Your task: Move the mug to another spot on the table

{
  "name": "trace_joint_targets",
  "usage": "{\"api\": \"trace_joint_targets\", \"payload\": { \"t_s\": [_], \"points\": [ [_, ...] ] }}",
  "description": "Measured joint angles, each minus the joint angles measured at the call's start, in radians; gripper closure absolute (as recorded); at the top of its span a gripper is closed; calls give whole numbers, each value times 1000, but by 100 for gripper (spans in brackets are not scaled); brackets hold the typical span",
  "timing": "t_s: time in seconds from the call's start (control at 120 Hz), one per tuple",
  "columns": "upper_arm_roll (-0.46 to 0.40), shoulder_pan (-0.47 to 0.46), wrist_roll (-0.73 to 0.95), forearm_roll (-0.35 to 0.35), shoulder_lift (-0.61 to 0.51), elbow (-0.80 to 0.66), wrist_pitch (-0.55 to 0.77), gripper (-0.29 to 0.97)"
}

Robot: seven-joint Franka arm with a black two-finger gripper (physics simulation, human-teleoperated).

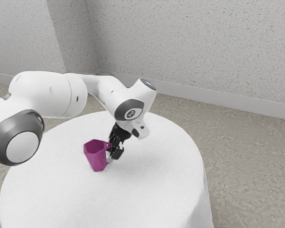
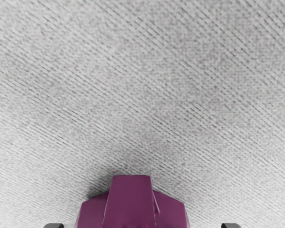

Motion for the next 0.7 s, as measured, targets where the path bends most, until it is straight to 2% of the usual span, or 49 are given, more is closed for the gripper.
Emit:
{"api": "trace_joint_targets", "payload": {
  "t_s": [0.133,0.242,0.442,0.7],
  "points": [
    [-5,-1,1,-60,-65,-10,34,15],
    [-6,-16,2,-108,-179,-51,66,9],
    [3,-90,2,-127,-419,-111,94,4],
    [-25,-107,3,-113,-442,-12,87,1]
  ]
}}
